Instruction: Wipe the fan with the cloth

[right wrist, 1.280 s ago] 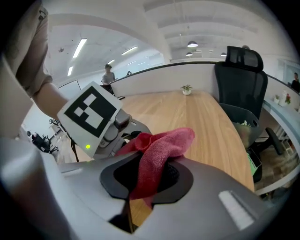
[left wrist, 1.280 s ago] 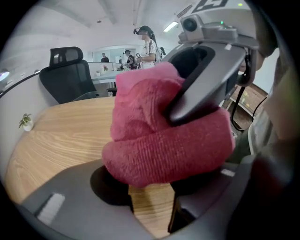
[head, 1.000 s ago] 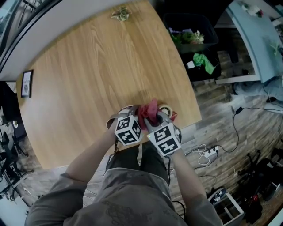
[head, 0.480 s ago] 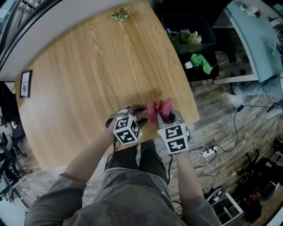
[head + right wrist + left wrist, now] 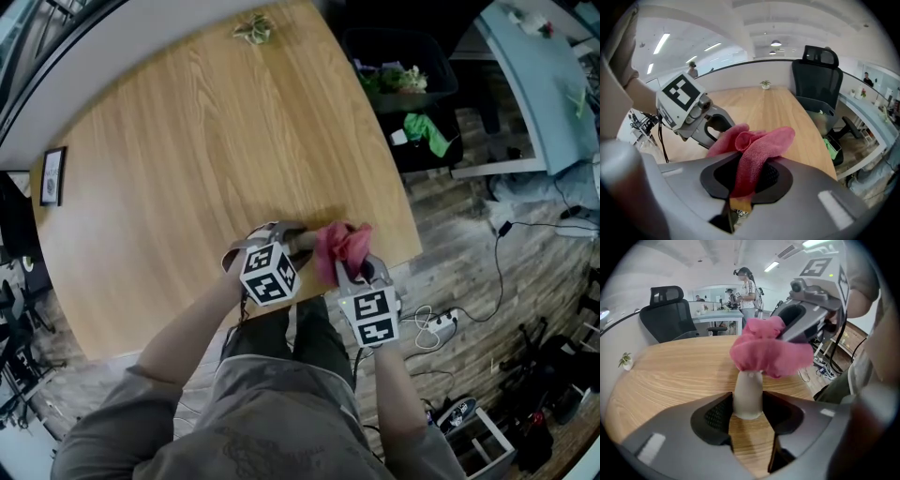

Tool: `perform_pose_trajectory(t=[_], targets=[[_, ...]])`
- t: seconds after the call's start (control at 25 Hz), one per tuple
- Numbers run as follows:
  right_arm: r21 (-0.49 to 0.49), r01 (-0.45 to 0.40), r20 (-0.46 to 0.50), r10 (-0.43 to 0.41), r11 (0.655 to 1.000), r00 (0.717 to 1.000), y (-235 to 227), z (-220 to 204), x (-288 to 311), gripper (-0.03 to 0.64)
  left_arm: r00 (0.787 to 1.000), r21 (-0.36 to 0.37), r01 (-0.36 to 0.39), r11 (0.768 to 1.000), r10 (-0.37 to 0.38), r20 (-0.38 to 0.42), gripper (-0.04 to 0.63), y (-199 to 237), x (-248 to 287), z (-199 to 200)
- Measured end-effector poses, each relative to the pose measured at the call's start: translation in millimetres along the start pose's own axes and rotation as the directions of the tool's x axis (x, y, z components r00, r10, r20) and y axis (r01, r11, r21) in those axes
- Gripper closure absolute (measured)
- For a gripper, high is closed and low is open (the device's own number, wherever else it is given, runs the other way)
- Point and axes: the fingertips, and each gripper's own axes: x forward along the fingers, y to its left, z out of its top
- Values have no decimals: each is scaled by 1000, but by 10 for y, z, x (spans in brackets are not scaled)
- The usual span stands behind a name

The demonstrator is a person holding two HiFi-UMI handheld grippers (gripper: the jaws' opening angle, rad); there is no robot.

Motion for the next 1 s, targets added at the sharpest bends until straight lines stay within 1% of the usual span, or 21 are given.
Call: perform_pose_trajectory(t=[0.16, 0.28, 0.36, 0.52, 0.64, 0.72, 0.84, 1.0], targets=[[-98, -89, -9, 89, 991, 996, 400, 199, 239, 558, 1000, -1, -2, 1000, 2, 10, 396, -2, -1, 3], [-138, -92, -19, 91, 986, 996, 491, 322, 354, 558, 1000, -4, 3, 1000, -3, 28, 396, -6, -5, 2], [-127, -85, -16, 84, 988, 996, 440, 348, 392, 558, 1000, -1, 3, 1000, -3, 26, 396, -3, -6, 0], [-99, -22, 5, 23, 995, 1000, 202, 372, 401, 558, 1000, 1, 0, 1000, 0, 19, 397, -1, 6, 12], [-46, 2, 34, -1, 999, 999, 35, 443, 372, 558, 1000, -4, -2, 1000, 2, 14, 397, 1, 2, 3], [-15, 40, 51, -40, 999, 998, -94, 454, 315, 558, 1000, -4, 3, 1000, -3, 14, 397, -2, -8, -3], [39, 132, 66, -134, 990, 989, -371, 379, 202, 558, 1000, -1, 8, 1000, -8, 14, 397, -3, -5, -4], [76, 187, 56, -192, 979, 980, -562, 199, 44, 558, 1000, -6, 7, 1000, -7, 8, 397, 5, 9, -11]])
